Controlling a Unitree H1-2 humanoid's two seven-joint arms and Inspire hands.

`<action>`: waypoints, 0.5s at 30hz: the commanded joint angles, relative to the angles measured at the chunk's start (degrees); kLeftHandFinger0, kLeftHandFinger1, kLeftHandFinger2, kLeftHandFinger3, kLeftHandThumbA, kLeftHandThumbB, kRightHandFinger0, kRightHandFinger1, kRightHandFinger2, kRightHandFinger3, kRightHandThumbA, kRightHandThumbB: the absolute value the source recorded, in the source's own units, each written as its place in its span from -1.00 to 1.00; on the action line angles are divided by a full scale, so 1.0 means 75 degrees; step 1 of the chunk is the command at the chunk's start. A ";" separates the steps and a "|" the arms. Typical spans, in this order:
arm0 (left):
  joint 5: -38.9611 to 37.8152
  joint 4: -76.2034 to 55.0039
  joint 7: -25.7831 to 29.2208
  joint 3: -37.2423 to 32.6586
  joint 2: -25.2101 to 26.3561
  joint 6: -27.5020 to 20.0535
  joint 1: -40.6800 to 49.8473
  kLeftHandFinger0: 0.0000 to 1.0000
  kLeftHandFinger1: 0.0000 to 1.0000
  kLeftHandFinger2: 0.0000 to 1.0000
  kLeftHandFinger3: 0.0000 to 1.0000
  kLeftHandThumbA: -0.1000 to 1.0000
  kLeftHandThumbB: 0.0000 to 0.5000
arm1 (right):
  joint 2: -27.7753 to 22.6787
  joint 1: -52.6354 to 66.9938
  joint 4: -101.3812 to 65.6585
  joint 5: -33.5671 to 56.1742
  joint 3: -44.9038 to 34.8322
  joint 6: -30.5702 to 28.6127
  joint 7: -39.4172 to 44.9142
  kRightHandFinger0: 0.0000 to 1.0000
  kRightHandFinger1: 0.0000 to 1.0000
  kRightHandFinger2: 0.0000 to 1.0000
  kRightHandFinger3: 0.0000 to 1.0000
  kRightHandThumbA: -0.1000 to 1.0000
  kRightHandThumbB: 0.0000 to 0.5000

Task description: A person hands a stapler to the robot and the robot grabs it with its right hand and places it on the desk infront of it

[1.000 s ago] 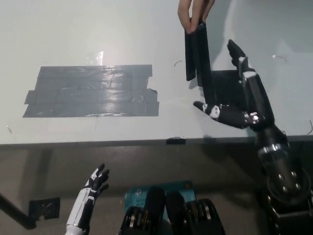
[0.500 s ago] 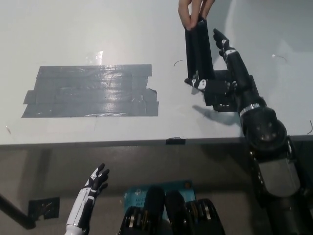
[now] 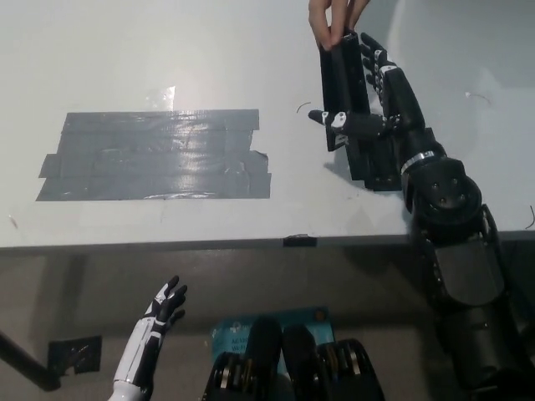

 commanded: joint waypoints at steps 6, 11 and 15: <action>-0.0034 -0.0287 -0.0076 -0.0009 0.0037 -0.0110 -0.0167 1.00 1.00 1.00 1.00 1.00 0.71 | 0.0008 -0.0723 0.0265 -0.0246 0.0365 0.0846 -0.0067 1.00 1.00 1.00 1.00 1.00 0.48; -0.0046 -0.0301 -0.0081 -0.0002 0.0044 -0.0082 -0.0174 1.00 1.00 1.00 1.00 1.00 0.70 | -0.0129 -0.0857 0.0333 -0.0497 0.0662 0.1848 0.0094 1.00 1.00 1.00 1.00 1.00 0.47; -0.0050 -0.0287 -0.0078 0.0007 0.0054 -0.0110 -0.0156 1.00 1.00 1.00 1.00 1.00 0.70 | -0.0231 -0.1088 0.0941 -0.1169 0.0826 0.2017 0.0324 1.00 1.00 1.00 1.00 1.00 0.21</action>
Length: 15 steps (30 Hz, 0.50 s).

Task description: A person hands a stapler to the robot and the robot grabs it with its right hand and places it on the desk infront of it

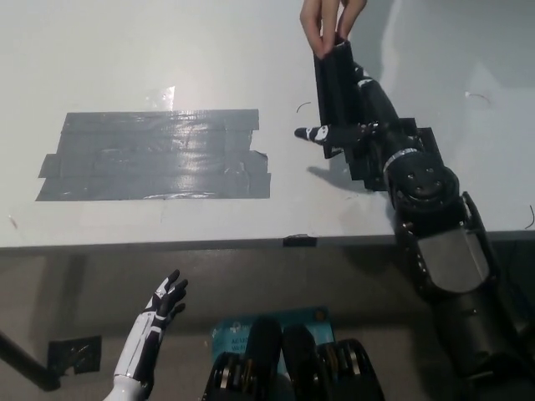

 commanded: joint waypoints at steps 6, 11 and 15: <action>-0.0064 -0.0283 -0.0101 -0.0006 0.0048 -0.0117 -0.0060 0.99 1.00 1.00 1.00 1.00 0.71 | -0.0217 -0.0937 0.1147 -0.1031 0.0139 0.0748 -0.0444 -0.99 -0.73 -0.36 -0.30 -0.81 -0.10; -0.0039 -0.0322 -0.0086 0.0008 0.0060 -0.0006 -0.0092 1.00 1.00 1.00 1.00 1.00 0.75 | -0.0165 -0.0808 0.0761 -0.1082 0.0212 0.0747 -0.0743 -1.00 -0.51 0.17 -0.01 -1.00 -0.22; -0.0028 -0.0305 -0.0090 -0.0002 0.0058 -0.0034 -0.0081 0.97 1.00 1.00 1.00 1.00 0.73 | -0.0139 -0.0671 0.0341 -0.1118 0.0255 0.0670 -0.0815 -0.99 -0.13 0.62 0.51 -0.89 -0.39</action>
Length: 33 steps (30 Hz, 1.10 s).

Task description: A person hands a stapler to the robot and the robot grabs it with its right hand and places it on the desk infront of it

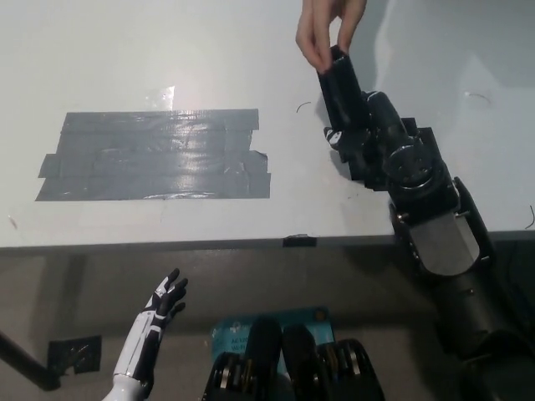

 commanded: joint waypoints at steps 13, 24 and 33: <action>-0.0014 -0.0160 -0.0106 -0.0012 0.0082 -0.0146 -0.0081 1.00 1.00 1.00 1.00 1.00 0.70 | -0.0195 0.0074 -0.2206 -0.0282 0.0396 0.0123 0.0261 -0.91 0.08 0.73 0.71 -0.99 -0.48; -0.0001 -0.0114 -0.0150 -0.0006 0.0096 -0.0200 -0.0110 1.00 1.00 1.00 1.00 1.00 0.69 | -0.0820 0.0500 -0.2798 -0.0655 0.1655 0.0124 0.2097 -0.92 0.01 0.75 0.87 -1.00 -0.48; 0.0082 -0.0110 -0.0111 -0.0003 0.0113 -0.0172 -0.0200 0.96 1.00 1.00 1.00 1.00 0.71 | -0.1412 0.0601 -0.1441 -0.0868 0.2716 -0.0431 0.2507 -0.88 0.17 0.91 0.96 -1.00 -0.42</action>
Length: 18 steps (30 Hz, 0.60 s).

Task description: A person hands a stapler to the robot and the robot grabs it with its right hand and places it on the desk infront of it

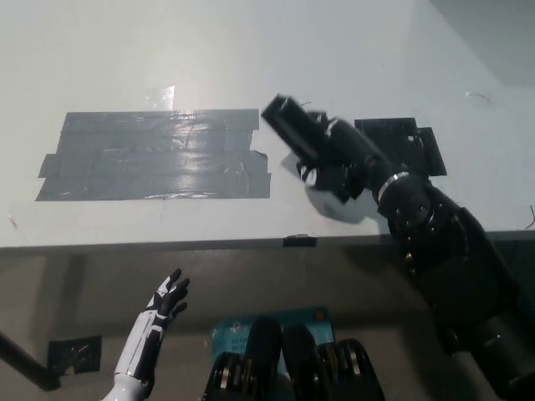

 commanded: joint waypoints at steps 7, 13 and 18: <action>0.0114 -0.0121 -0.0005 -0.0007 0.0094 -0.0156 -0.0211 0.96 1.00 1.00 1.00 1.00 0.63 | -0.0558 -0.0401 0.1028 -0.0208 0.0408 -0.1056 0.0413 -0.96 0.09 0.76 0.93 -1.00 -0.51; 0.0104 -0.0074 -0.0031 -0.0008 0.0094 -0.0200 -0.0239 0.95 1.00 1.00 1.00 1.00 0.69 | -0.0495 -0.0279 0.1036 -0.0485 0.0353 -0.1495 -0.0106 0.46 1.00 1.00 1.00 -0.08 -0.02; 0.0113 -0.0105 -0.0038 -0.0005 0.0092 -0.0185 -0.0245 0.95 1.00 1.00 1.00 1.00 0.69 | -0.0582 -0.0239 0.0942 -0.0663 0.0426 -0.1654 -0.0051 1.00 1.00 1.00 1.00 0.66 0.56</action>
